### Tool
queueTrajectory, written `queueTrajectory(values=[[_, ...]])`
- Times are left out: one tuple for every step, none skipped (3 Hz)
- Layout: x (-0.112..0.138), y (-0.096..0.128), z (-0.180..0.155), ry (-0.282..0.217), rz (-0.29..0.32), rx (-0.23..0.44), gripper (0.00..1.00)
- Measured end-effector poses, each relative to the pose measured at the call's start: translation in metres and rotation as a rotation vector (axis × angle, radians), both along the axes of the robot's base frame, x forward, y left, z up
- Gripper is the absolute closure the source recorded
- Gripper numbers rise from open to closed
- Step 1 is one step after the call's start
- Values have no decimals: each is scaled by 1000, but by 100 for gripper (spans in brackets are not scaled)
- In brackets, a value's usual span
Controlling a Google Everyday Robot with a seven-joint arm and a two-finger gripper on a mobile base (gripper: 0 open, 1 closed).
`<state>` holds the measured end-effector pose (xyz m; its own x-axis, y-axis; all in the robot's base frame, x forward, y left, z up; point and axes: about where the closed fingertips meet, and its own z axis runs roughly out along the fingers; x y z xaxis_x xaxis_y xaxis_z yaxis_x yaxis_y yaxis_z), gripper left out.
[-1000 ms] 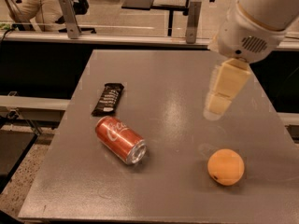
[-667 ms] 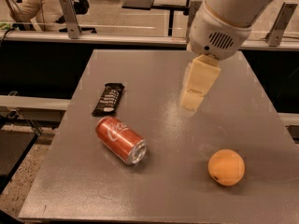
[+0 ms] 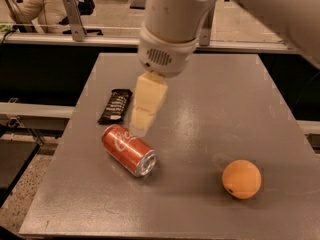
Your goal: Place coke can upright
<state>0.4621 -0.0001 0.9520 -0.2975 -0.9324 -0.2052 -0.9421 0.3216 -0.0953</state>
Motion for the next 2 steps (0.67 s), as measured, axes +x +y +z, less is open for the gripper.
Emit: queueTrajectory(values=[[-5,21,-11,7,-66,-41,0],[-8,39,-29,40,-103,-72,0]])
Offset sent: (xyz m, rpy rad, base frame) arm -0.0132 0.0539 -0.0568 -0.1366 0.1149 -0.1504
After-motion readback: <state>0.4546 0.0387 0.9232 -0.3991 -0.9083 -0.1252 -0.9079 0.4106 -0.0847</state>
